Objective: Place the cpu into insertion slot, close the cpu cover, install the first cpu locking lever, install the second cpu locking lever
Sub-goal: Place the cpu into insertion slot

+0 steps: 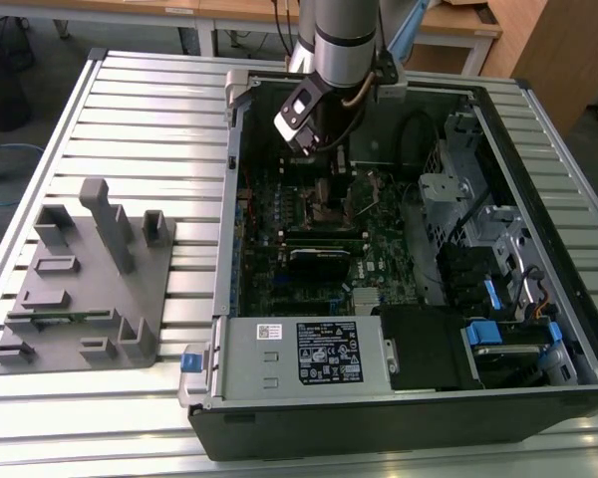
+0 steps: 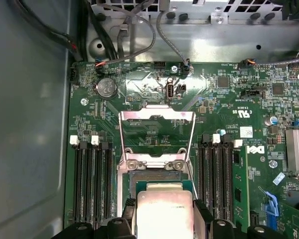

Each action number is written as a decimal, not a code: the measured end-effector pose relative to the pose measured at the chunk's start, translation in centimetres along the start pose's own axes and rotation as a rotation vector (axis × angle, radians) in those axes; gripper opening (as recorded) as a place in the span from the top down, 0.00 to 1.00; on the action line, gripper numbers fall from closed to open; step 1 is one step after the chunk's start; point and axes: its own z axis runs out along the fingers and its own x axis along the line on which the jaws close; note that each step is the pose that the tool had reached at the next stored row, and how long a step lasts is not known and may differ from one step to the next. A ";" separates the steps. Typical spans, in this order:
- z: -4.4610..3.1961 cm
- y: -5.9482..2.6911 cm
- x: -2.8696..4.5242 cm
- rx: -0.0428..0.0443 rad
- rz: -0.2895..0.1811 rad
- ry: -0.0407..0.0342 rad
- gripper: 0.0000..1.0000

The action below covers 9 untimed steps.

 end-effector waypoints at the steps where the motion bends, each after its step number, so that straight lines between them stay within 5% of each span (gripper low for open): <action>1: 0.00 0.00 0.00 0.0002 0.011 -0.0008 0.46; 9: 0.02 0.09 0.14 0.0014 0.068 -0.0038 0.46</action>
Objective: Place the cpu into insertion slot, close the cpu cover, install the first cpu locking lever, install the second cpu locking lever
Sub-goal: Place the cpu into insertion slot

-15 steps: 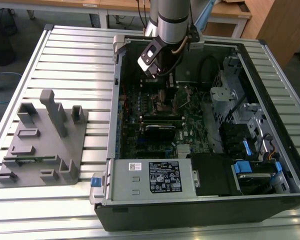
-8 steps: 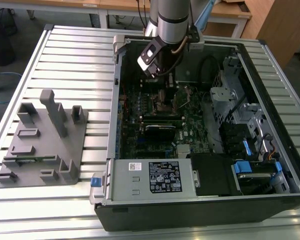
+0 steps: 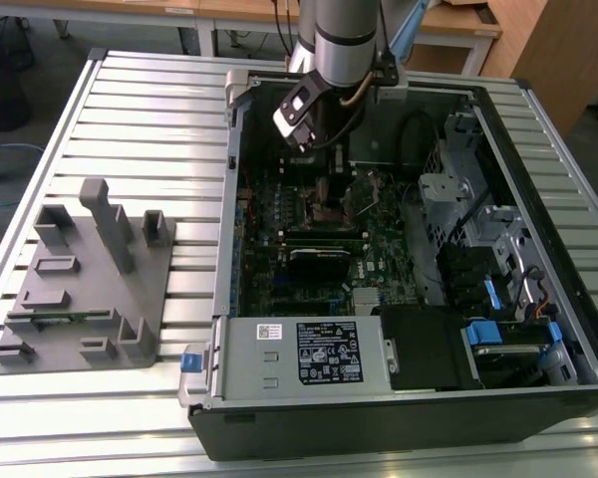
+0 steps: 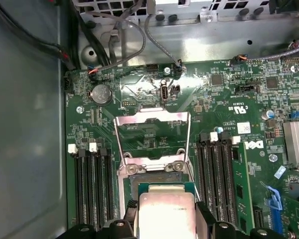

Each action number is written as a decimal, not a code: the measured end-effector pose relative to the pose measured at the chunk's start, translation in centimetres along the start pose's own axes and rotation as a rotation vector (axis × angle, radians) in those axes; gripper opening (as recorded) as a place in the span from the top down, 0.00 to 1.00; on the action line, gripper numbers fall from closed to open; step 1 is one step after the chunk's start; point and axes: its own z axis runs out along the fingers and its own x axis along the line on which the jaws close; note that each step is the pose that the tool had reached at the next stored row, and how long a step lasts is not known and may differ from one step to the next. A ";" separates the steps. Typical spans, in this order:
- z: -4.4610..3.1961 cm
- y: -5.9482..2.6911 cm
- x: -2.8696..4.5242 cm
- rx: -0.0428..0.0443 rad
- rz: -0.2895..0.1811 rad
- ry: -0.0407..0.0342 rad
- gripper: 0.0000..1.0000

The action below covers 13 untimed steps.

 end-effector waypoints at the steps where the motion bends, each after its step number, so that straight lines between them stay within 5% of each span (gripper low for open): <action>1: 0.01 0.03 0.05 0.0001 0.000 0.0006 0.46; 5: 0.10 0.06 0.07 -0.0001 -0.008 0.0040 0.46; 13: 0.59 0.02 0.08 -0.0017 -0.110 0.0130 0.46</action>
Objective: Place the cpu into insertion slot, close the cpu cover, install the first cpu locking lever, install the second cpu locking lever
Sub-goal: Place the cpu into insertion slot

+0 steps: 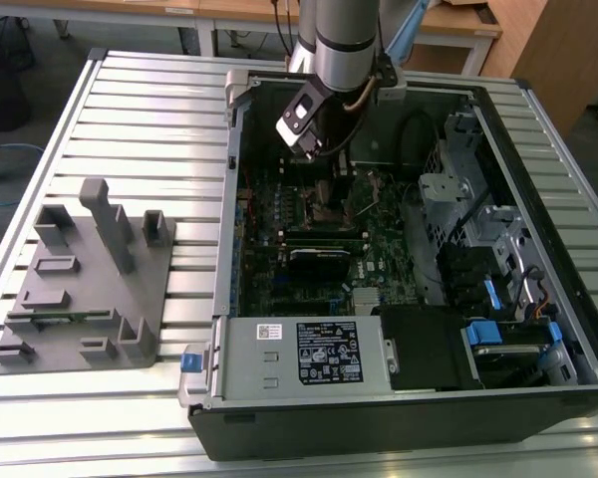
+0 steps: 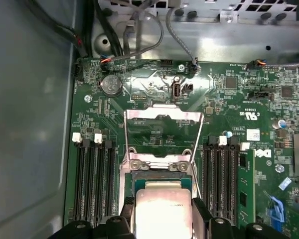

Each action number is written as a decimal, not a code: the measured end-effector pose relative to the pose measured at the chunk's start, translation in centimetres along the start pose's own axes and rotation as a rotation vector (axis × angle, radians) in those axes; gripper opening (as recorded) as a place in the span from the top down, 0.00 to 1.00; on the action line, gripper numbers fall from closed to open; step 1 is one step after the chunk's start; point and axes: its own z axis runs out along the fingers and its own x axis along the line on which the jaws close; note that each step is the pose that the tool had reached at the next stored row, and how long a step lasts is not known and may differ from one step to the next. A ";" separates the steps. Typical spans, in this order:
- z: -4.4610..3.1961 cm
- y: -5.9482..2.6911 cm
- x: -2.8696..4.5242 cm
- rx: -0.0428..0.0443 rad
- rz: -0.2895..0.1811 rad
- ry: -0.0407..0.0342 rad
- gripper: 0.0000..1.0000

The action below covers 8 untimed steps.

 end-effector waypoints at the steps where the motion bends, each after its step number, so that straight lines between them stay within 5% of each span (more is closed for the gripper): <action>1: 0.15 -0.01 0.00 0.0001 0.000 -0.0001 0.46; 8: 0.88 -0.08 0.00 0.0001 0.000 -0.0001 0.46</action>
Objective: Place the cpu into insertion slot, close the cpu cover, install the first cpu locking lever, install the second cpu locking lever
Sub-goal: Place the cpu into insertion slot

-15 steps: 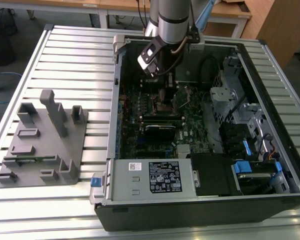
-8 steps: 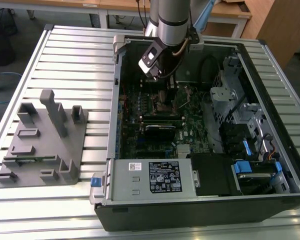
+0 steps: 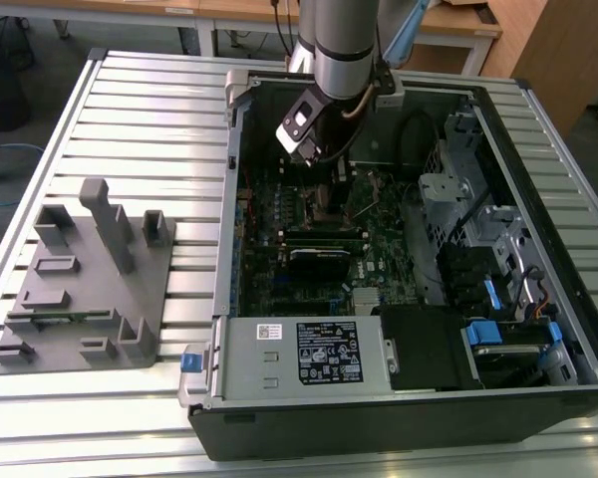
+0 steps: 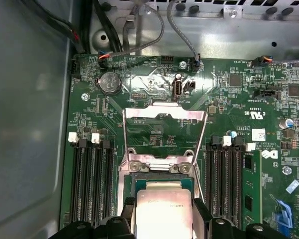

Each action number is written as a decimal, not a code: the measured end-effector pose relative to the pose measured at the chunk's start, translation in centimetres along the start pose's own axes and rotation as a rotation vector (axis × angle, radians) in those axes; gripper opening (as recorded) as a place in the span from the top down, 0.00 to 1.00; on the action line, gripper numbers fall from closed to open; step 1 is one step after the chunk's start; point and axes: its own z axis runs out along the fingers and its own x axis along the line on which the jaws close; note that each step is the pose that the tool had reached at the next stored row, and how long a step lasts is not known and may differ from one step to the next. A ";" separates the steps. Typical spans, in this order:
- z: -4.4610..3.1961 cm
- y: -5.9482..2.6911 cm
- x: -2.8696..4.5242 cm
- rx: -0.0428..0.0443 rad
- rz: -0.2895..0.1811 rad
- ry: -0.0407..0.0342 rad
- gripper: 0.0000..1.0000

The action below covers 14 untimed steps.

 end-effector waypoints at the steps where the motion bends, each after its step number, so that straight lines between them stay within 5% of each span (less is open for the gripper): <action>1: 0.08 -0.01 0.00 0.0000 0.000 0.0000 0.46; 14: 1.16 -0.21 0.02 0.0000 0.000 0.0000 0.46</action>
